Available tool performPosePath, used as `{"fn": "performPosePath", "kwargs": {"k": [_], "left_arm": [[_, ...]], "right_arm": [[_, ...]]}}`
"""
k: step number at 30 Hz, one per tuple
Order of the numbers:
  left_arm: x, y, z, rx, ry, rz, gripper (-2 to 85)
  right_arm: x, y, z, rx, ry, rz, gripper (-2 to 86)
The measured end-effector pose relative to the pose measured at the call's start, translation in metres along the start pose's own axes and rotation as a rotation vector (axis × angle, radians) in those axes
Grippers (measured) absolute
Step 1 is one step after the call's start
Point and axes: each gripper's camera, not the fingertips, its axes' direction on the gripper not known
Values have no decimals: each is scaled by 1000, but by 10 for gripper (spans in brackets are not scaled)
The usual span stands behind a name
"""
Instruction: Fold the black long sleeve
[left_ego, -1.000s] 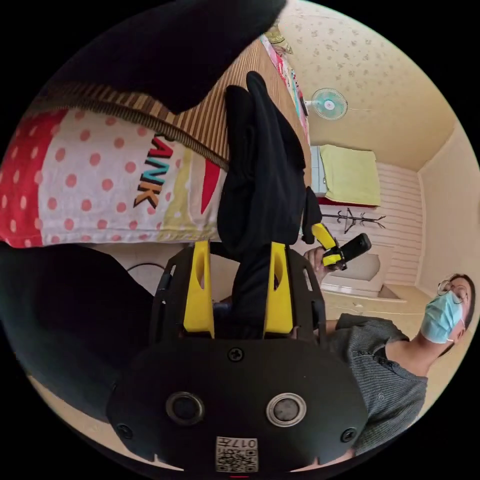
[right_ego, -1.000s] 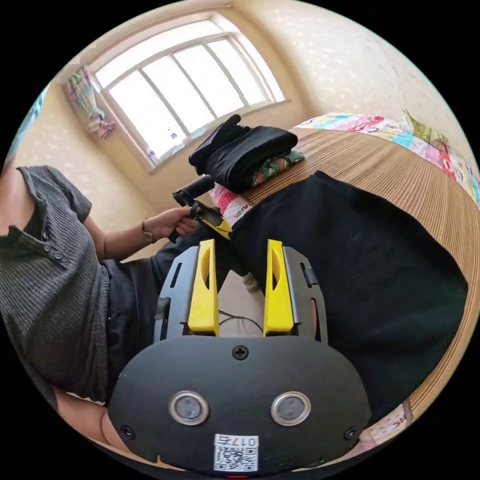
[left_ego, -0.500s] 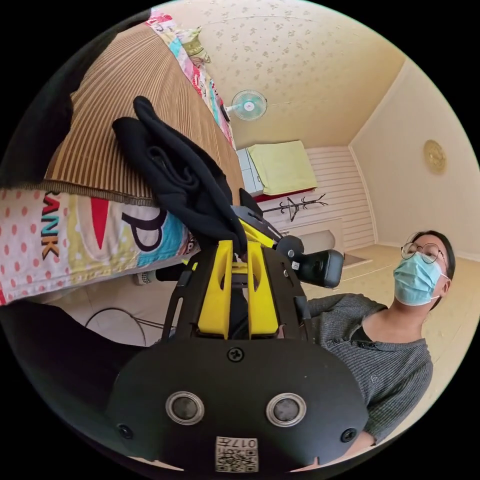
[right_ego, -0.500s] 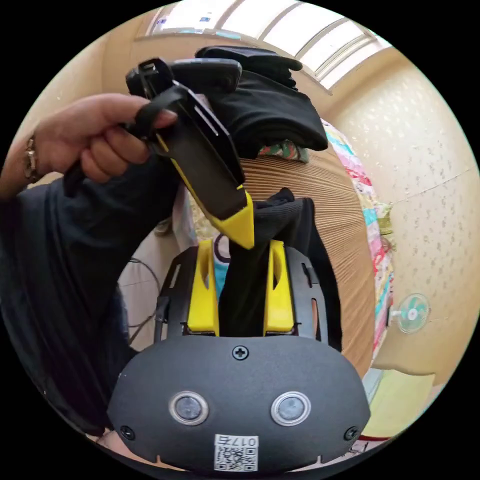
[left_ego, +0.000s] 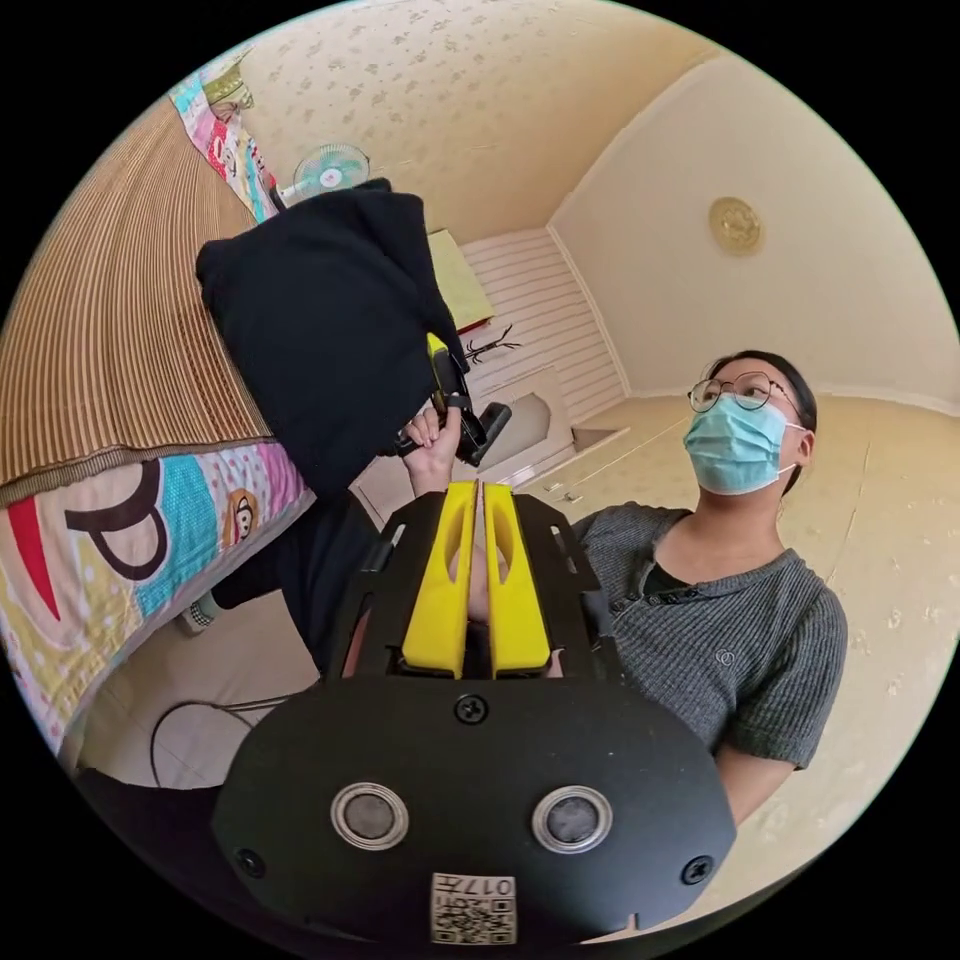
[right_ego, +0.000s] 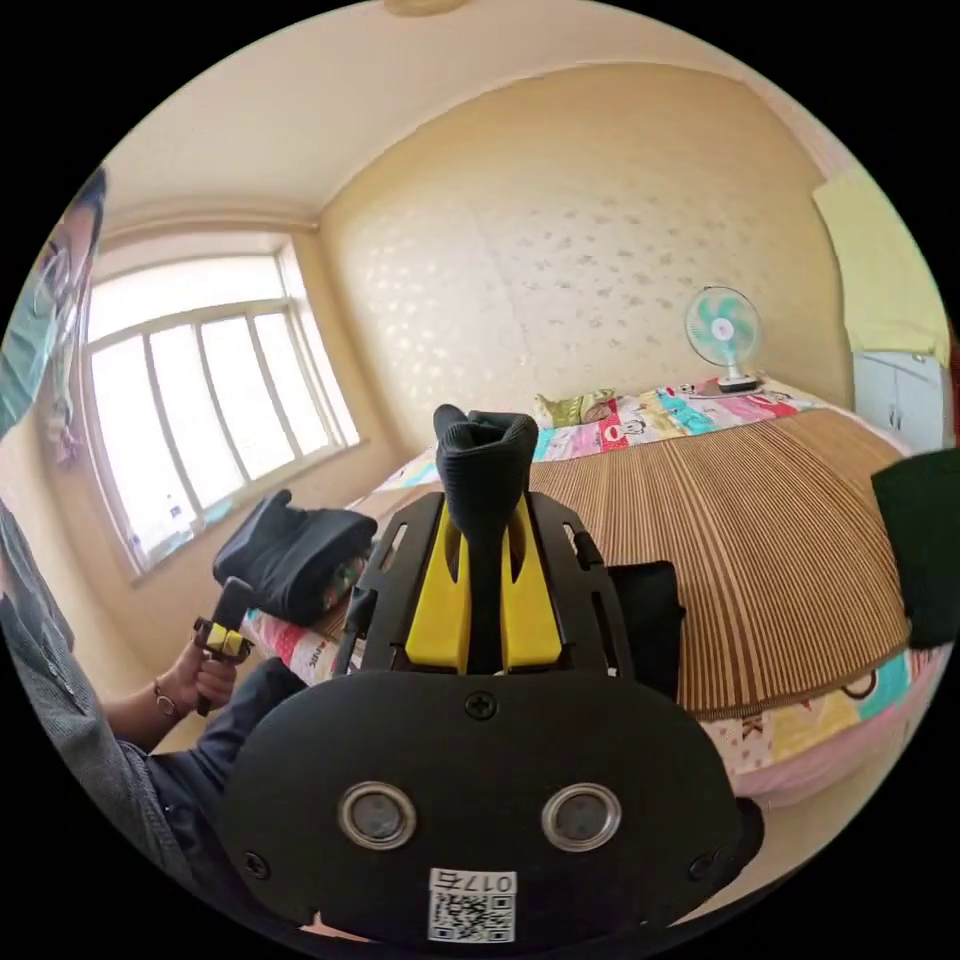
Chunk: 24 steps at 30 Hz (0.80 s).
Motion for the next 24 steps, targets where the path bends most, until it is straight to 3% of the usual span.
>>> {"fn": "performPosePath", "kwargs": {"k": [3, 8, 12, 17, 22, 24], "left_arm": [[-26, -5, 24, -40, -63, -71, 30], [-76, -26, 72, -150, -240, -235, 123], [-98, -59, 105, -122, -376, -270, 164], [-140, -110, 152, -117, -379, -286, 186], [-196, -150, 204, -90, -490, -359, 222], [-219, -166, 237, -117, -543, -373, 226]], "right_arm": [[54, 35, -37, -77, 159, 109, 41], [148, 70, -19, -582, 294, 318, 58], [198, 37, -70, -447, 133, 384, 96], [293, -16, -136, -189, -11, 431, 147], [393, -65, -92, -365, -233, 489, 187], [403, -74, -60, -483, -222, 464, 195]]}}
